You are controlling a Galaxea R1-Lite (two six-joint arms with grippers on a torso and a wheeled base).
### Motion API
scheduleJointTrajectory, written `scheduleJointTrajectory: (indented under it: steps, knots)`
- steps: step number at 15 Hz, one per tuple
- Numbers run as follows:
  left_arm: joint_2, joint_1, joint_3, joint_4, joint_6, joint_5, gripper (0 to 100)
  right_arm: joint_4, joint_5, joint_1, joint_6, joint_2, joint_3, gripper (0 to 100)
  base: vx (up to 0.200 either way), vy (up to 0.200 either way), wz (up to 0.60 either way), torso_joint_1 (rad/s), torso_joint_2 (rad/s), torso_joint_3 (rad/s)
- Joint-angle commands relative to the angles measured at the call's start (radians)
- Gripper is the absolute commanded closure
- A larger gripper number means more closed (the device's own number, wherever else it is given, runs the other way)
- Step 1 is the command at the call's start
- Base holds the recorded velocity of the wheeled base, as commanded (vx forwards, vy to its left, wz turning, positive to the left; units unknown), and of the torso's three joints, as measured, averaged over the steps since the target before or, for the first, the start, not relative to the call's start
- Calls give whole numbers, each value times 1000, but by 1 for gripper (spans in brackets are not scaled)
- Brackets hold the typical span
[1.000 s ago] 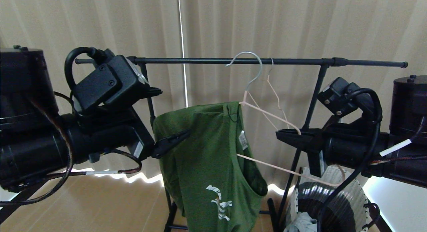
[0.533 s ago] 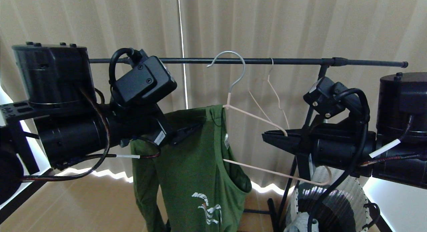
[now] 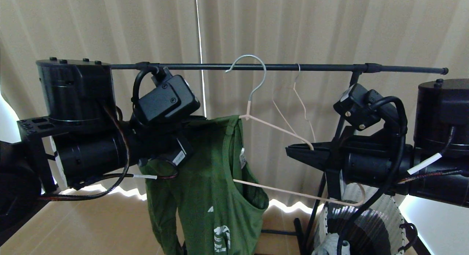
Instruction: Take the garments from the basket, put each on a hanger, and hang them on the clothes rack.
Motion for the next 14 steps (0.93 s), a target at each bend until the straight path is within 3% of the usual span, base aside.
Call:
scheduleJointTrajectory:
  steps: [1,4,9,10,14]
  knots:
    - [0,3,6,-5,-3,1,100,2,1,1,-1,-3,2,100,0,0,0,0,0,0]
    - [-6,3,20,-11,-3,2,100,0,-1,1,0,-6,0,100,0,0,0,0,0,0]
    - [-5,4,92,-159,-6,15,100,-26,-2,1,-3,-11,5,100,0,0,0,0,0,0]
    - [-6,4,92,-159,-6,21,100,-26,-4,1,-3,-11,5,0,0,0,0,0,0,0]
    - [-23,26,105,-159,-4,105,100,-40,-31,-15,-4,-36,16,0,0,0,0,0,0,0]
